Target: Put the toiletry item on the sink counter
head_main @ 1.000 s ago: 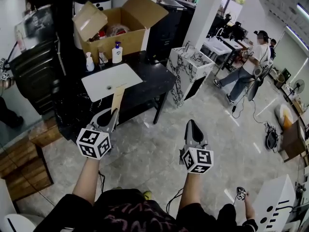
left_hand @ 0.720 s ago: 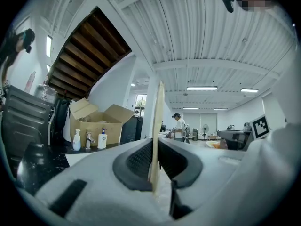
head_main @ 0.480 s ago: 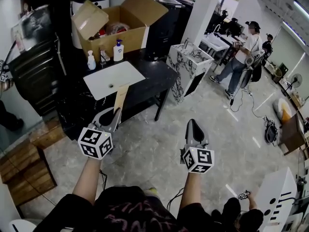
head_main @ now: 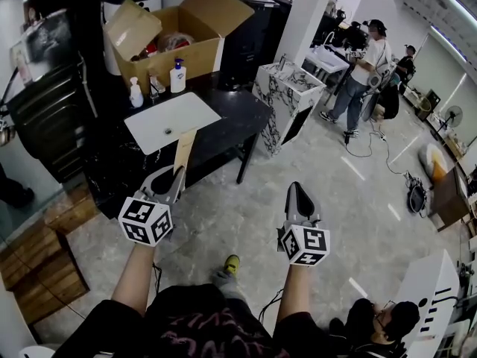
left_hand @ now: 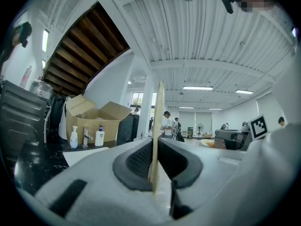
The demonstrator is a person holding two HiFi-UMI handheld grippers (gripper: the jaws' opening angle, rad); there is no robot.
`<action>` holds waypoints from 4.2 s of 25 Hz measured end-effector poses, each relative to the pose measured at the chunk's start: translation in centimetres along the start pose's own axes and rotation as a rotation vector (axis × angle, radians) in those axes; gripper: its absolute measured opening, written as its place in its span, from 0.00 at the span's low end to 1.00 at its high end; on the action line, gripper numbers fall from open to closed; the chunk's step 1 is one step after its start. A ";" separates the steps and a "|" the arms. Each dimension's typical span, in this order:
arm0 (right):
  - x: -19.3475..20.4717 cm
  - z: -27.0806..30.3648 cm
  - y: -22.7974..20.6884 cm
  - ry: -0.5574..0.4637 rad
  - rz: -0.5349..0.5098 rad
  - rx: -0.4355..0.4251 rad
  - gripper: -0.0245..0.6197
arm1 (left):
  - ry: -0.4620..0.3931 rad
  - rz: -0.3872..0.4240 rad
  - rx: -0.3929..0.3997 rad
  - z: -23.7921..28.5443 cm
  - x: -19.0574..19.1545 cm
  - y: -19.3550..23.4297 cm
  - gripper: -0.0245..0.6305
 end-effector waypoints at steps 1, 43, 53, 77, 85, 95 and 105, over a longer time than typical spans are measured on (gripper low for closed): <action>0.1 0.2 -0.2 0.000 0.001 0.001 0.05 | 0.000 -0.001 0.000 0.3 0.1 0.1 0.08; 2.9 23.2 -15.4 0.027 0.048 -0.031 0.05 | 0.062 0.006 -0.061 25.4 -0.7 5.8 0.08; 3.2 29.4 -19.6 0.033 0.057 -0.098 0.05 | 0.061 0.006 -0.124 31.2 -1.4 6.1 0.08; 4.5 40.0 -22.9 0.050 0.060 -0.160 0.05 | 0.068 0.003 -0.179 39.6 -1.8 9.7 0.08; 3.7 45.0 -22.9 0.063 0.040 -0.149 0.05 | 0.069 -0.026 -0.167 43.6 -2.6 13.4 0.08; 2.6 52.4 -22.2 0.061 0.029 -0.113 0.05 | 0.061 -0.044 -0.139 48.9 -4.0 19.8 0.08; 2.4 58.3 -19.7 0.070 0.014 -0.107 0.05 | 0.064 -0.088 -0.088 52.2 -3.8 24.3 0.08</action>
Point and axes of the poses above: the fingertips, and each gripper's own axes: z forward along the fingers, y to its left, x out of its underside, the point moved 6 cm from there along -z, backward along the fingers, and after that the axes turned 4 degrees about y, right-handed, at the moved point
